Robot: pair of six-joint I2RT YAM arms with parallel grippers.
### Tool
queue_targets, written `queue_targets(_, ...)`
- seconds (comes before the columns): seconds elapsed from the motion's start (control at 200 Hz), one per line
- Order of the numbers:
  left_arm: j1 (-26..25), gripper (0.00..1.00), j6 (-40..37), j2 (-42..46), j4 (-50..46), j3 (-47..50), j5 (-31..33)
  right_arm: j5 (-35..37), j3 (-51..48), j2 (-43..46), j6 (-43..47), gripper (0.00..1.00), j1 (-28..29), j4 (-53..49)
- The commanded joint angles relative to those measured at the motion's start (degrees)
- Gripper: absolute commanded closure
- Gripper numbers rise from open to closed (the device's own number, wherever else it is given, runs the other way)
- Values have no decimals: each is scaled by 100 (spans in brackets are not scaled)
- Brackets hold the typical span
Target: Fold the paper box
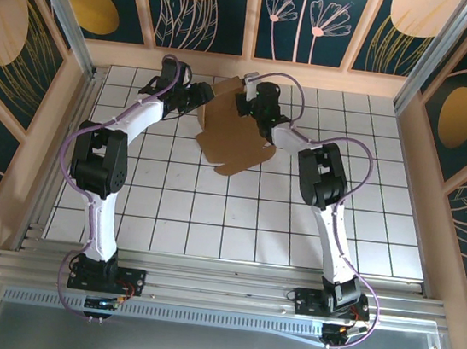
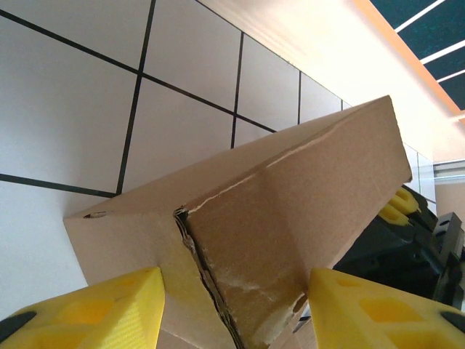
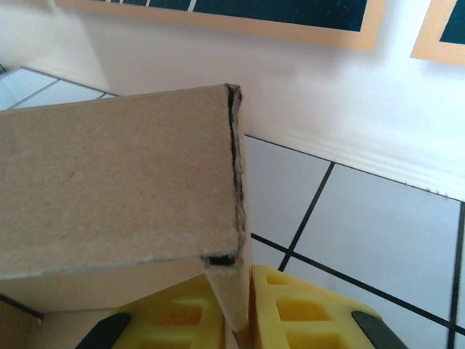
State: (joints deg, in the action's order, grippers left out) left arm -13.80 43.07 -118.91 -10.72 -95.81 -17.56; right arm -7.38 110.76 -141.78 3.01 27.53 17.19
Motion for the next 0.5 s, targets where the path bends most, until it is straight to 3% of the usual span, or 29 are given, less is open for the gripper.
queue_targets(0.0,-82,45,-40,-94,88,-31,-336,-554,247,-391,-566,84,235,-60)
queue_targets(0.16,-85,45,-36,-85,83,-26,-335,-407,423,-468,-830,84,235,-255)
queue_targets(0.345,-87,44,133,-164,64,-116,-413,-288,606,-535,-1165,93,242,-499)
queue_targets(0.491,-65,40,94,-72,105,-156,-366,-370,176,-227,-985,100,253,-197)
